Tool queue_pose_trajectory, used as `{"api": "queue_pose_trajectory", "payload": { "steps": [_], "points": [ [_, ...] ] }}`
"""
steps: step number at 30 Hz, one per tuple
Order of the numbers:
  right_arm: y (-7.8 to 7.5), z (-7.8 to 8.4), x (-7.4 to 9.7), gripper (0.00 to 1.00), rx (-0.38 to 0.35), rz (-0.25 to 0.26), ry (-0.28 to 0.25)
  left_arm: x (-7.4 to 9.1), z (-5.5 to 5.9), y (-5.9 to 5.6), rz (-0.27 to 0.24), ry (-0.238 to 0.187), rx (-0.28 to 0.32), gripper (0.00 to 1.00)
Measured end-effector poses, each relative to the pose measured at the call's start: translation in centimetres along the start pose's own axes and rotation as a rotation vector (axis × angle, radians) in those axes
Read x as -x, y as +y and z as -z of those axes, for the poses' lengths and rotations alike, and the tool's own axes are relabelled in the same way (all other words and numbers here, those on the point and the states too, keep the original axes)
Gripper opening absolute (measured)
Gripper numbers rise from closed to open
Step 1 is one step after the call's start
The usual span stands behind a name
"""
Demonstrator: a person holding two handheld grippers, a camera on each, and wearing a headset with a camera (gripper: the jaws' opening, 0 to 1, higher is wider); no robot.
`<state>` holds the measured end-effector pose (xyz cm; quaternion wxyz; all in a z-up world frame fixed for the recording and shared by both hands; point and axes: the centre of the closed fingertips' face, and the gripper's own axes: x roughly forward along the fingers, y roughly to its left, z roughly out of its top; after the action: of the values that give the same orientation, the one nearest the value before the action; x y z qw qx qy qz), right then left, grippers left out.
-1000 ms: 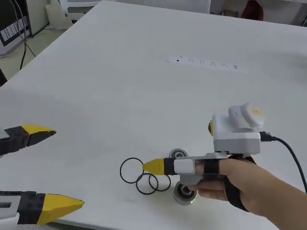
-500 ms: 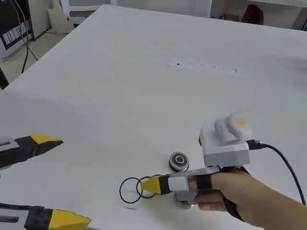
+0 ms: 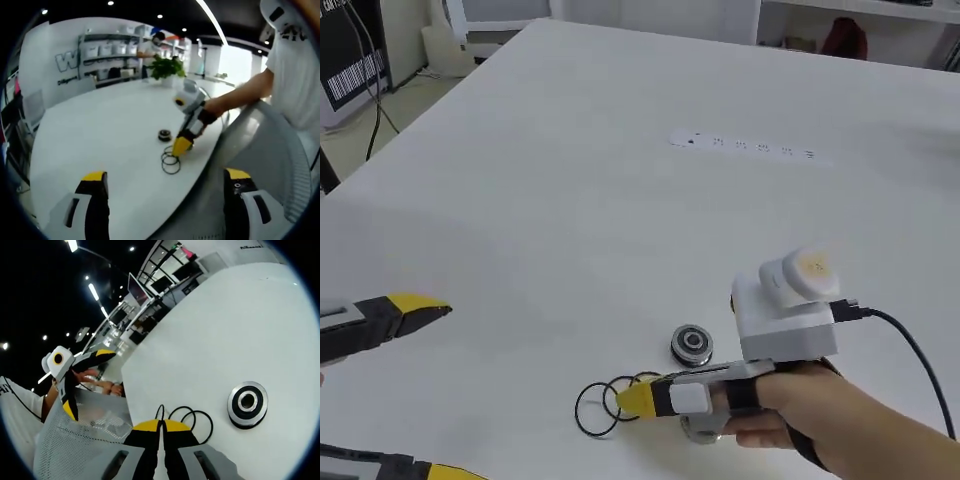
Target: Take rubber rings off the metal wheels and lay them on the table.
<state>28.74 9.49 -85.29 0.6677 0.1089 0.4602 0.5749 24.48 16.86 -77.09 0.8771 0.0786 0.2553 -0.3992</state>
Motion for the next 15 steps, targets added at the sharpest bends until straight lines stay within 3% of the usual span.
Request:
{"api": "queue_pose_trajectory", "payload": {
  "steps": [8,15],
  "points": [
    [-0.2,0.0,0.2,0.03,0.058,0.029,0.010,0.2,0.2,-0.1,0.001,0.004,-0.002,0.97],
    [-0.4,-1.0,1.0,0.09,0.160,0.060,-0.010,0.3,0.4,0.2,-0.014,0.008,0.006,0.95]
  ]
}}
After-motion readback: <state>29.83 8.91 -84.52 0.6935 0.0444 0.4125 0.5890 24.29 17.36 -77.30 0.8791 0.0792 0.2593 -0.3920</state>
